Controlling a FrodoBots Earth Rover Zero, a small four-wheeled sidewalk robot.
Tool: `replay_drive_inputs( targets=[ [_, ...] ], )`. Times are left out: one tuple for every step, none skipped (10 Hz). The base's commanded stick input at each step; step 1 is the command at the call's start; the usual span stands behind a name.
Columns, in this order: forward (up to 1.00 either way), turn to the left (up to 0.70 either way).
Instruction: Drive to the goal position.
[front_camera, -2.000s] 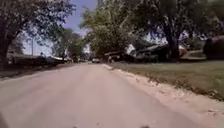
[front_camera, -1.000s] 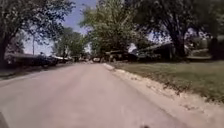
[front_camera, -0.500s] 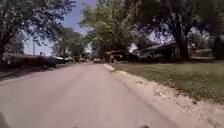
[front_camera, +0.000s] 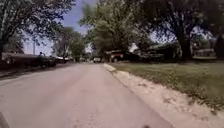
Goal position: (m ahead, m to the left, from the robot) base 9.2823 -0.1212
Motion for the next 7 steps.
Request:
replay_drive_inputs(
  targets=[
    [0.7, 0.35],
    [0.7, 0.27],
    [0.7, 0.14],
    [0.7, 0.0],
    [0.7, 0.0],
    [0.7, 0.0],
    [0.7, 0.0]
  ],
)
